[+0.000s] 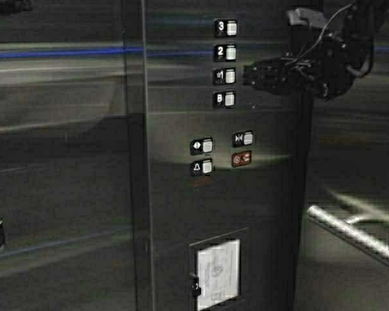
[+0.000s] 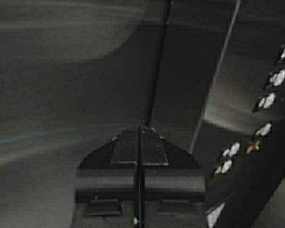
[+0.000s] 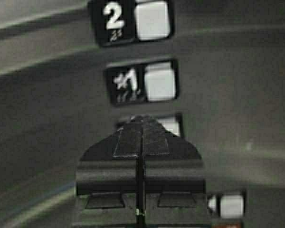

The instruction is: Navigate to elevator, push the call button, then enter the elevator

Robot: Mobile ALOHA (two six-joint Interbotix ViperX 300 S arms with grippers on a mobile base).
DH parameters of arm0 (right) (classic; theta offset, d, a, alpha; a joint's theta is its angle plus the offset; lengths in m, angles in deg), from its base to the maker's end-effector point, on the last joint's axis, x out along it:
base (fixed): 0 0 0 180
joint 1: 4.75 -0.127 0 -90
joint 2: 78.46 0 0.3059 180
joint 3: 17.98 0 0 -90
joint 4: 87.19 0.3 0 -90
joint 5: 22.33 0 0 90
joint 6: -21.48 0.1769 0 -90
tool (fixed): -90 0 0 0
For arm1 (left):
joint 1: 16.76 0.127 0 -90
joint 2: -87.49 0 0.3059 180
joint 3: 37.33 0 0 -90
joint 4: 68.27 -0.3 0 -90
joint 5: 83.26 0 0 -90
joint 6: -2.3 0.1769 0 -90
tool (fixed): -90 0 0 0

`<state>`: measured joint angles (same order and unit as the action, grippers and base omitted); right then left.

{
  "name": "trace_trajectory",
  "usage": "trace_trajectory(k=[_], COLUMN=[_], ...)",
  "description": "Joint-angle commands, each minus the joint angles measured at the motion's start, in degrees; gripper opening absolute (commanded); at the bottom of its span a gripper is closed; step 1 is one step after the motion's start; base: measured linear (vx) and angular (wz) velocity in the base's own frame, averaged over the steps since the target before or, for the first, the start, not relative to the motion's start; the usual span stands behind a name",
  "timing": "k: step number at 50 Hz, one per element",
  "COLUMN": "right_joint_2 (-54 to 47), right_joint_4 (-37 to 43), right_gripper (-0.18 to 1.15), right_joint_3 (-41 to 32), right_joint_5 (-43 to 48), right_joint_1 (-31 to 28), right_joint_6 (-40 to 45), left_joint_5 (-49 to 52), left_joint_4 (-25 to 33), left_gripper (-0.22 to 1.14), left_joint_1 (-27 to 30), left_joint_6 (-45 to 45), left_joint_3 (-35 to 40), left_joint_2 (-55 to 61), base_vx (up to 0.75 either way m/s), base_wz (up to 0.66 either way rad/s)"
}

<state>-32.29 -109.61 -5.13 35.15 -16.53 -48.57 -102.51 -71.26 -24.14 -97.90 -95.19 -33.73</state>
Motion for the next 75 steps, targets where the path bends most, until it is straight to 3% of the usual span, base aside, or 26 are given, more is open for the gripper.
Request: trace_trajectory(k=[1,19,60,75], right_joint_2=[-0.26,-3.16,-5.63,-3.43], right_joint_4=[0.09,0.00,-0.09,-0.09], right_gripper=[0.05,0.05,0.05,0.05], right_joint_3=[-2.90,-7.65,-10.72,-7.21], right_joint_5=[0.62,0.62,0.62,1.14], right_joint_1=[0.18,0.18,0.09,0.09], right_joint_6=[-0.44,-0.44,-0.09,-0.35], left_joint_5=[-0.26,-0.18,0.00,0.00], left_joint_4=[-0.09,-0.09,-0.09,0.00], left_gripper=[0.02,0.02,0.02,0.02], left_joint_1=[-0.09,-0.09,-0.09,-0.09], left_joint_6=[0.00,0.09,0.00,0.09], left_joint_3=[0.44,0.09,0.00,-0.18], left_joint_2=[0.09,0.09,0.09,0.62], base_vx=[0.02,0.01,0.02,0.00], base_wz=[0.00,0.01,0.02,0.00])
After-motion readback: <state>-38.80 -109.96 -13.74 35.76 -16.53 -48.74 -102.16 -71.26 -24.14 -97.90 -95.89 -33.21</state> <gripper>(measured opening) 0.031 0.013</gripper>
